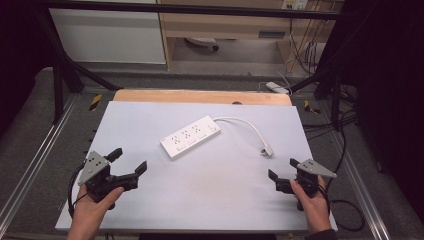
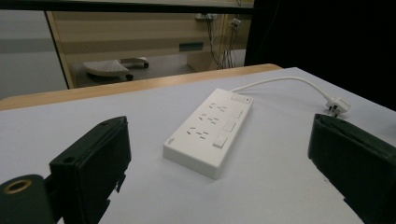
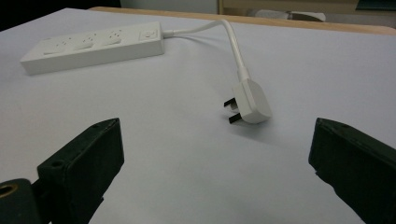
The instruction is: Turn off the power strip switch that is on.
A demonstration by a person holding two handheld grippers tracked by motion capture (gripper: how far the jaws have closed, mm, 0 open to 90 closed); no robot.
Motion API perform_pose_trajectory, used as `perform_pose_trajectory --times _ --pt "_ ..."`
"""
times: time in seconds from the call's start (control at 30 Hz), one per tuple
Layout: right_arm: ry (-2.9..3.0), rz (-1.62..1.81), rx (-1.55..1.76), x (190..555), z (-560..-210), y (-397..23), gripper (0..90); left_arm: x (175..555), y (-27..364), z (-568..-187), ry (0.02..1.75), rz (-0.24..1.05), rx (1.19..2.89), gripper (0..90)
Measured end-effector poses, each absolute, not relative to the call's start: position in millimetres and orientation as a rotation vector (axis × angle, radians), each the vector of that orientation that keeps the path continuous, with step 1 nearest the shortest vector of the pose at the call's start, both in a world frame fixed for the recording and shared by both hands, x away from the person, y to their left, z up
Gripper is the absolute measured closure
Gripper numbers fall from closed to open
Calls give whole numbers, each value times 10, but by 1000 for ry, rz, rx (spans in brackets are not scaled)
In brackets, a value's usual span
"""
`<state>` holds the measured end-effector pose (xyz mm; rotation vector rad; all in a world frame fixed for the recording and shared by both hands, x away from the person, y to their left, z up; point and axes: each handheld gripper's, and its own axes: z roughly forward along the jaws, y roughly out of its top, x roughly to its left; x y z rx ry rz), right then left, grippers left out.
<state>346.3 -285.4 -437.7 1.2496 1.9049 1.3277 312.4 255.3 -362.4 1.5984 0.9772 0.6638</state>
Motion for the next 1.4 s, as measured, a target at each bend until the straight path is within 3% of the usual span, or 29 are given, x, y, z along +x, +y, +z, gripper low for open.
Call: perform_pose_trajectory --times 1.03,1.4 --pt "1899 1350 1261 3460 -4367 -2860 28 3377 2342 -3322 954 590 1601 64" --pt "1898 1352 1258 3458 -4365 -2862 28 3453 2074 -3341 921 592 1658 65"
